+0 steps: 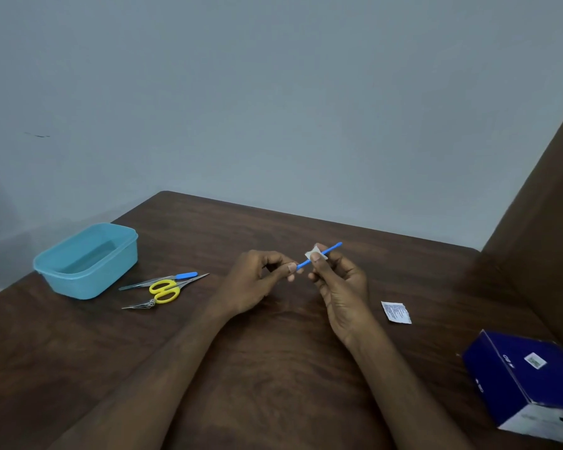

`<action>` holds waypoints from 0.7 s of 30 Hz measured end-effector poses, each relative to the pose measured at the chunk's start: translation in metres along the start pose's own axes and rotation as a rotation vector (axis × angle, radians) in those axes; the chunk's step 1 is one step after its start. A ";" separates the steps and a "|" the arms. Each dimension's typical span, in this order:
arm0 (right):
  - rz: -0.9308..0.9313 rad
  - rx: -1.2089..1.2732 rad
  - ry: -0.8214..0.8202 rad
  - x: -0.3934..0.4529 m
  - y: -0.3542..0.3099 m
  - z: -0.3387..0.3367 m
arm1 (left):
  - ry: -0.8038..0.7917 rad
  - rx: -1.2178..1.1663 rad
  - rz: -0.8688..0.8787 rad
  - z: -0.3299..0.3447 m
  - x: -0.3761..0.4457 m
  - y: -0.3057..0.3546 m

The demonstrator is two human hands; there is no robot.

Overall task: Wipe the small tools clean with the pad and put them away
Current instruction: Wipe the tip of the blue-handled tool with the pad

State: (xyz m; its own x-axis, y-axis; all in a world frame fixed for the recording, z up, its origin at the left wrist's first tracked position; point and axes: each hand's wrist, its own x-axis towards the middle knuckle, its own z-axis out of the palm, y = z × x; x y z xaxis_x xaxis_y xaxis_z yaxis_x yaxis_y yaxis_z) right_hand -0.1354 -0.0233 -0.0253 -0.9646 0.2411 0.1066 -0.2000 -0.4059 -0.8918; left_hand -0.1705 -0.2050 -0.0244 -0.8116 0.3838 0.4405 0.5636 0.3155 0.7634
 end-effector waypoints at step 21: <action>-0.064 -0.032 -0.170 -0.003 -0.012 -0.001 | -0.110 -0.188 -0.044 -0.002 0.001 0.004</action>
State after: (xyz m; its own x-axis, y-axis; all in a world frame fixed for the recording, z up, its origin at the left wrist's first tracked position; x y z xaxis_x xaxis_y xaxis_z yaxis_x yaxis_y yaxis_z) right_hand -0.1296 -0.0185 -0.0149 -0.9659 0.1114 0.2338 -0.2586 -0.3658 -0.8941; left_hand -0.1695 -0.2048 -0.0199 -0.8072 0.4687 0.3589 0.4813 0.1706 0.8598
